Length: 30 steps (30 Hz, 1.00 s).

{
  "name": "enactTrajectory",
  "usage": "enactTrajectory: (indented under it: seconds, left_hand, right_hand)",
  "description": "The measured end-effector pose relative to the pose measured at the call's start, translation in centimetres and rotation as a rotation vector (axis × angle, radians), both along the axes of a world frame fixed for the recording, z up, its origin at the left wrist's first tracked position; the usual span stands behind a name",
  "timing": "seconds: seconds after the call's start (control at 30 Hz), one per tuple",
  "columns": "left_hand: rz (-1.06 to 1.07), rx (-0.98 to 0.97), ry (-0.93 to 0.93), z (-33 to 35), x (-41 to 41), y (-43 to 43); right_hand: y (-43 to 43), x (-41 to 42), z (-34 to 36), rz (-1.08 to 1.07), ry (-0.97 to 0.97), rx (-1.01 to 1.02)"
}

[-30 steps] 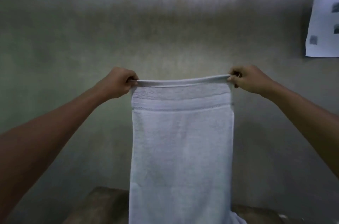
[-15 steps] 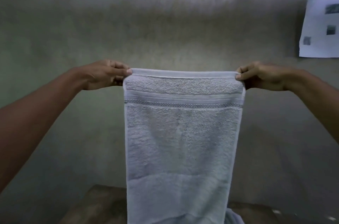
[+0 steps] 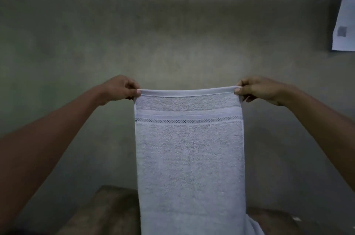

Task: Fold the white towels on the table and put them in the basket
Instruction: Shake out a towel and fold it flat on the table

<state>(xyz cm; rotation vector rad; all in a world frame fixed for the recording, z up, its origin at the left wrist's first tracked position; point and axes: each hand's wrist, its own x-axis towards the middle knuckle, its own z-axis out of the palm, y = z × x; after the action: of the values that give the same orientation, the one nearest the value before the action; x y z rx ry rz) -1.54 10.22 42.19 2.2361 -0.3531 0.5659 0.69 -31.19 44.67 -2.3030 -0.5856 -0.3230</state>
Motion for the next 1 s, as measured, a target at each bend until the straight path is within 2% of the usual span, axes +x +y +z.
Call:
enactTrajectory:
  seconds: [0.13,0.3,0.47,0.67,0.77,0.87,1.0]
  left_hand:
    - [0.151,0.086,-0.126,-4.2,3.7,0.2]
    - [0.308,0.186,-0.315,-5.8,6.7,-0.5]
    - [0.329,0.176,-0.333,-7.3,8.5,-0.3]
    - [0.262,0.199,-0.184,-15.5,7.6,0.4]
    - [0.234,0.173,-0.073,-24.5,6.2,0.2]
    - [0.179,0.087,0.125,-34.4,4.1,0.0]
    - [0.206,0.026,0.300,-43.1,0.7,-1.2]
  right_hand:
    - [1.0,4.0,-4.1,-0.057,-0.036,-0.042]
    - [2.4,8.4,-6.7,-0.084,-0.140,0.068]
    - [2.9,11.1,-8.5,-0.139,-0.203,0.105]
    - [2.3,11.2,-15.6,-0.132,-0.091,-0.065]
    - [1.8,9.9,-22.7,-0.142,-0.012,-0.168]
    - [1.3,7.8,-31.0,-0.127,0.089,-0.265]
    - [0.5,5.2,-40.9,-0.130,0.212,-0.293]
